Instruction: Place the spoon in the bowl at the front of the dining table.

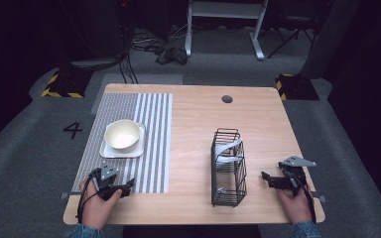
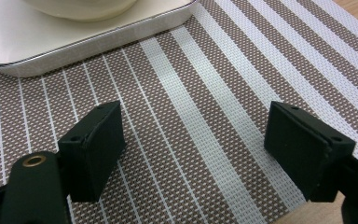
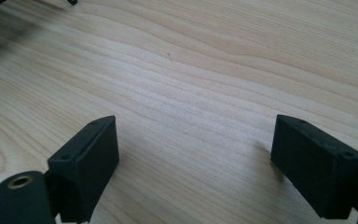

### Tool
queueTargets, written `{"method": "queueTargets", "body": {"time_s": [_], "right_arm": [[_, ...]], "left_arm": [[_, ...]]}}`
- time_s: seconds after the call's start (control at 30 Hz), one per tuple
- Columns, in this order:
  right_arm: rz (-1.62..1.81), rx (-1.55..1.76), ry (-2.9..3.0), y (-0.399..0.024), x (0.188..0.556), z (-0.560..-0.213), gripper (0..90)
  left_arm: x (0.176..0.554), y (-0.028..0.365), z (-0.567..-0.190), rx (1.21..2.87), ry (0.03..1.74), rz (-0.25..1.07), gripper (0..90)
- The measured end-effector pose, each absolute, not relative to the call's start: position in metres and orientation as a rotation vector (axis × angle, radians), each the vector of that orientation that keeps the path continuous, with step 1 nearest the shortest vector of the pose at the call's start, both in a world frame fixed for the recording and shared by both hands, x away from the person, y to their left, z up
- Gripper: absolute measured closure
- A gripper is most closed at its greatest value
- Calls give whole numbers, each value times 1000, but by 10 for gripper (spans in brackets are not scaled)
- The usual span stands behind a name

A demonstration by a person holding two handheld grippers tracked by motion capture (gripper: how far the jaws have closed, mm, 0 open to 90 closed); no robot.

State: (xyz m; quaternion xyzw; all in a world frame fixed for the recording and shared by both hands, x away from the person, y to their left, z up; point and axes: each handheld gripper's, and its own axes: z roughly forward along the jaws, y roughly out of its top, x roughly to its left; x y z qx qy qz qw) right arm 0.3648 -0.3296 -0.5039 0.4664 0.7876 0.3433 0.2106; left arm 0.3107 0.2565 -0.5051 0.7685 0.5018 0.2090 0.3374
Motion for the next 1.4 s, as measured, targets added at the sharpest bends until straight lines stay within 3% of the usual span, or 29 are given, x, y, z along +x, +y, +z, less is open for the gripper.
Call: {"method": "queueTargets", "body": {"time_s": [1.03,1.1,1.4], "right_arm": [[955,1296,2190,-330,365,-504,149],[955,1296,2190,-330,365,-504,149],[955,1296,2191,-330,365,-504,150]], "left_arm": [[311,257,-505,2004,1303,541,197],[311,258,-504,2005,1300,536,239],[307,250,-489,2026,1243,533,226]]}}
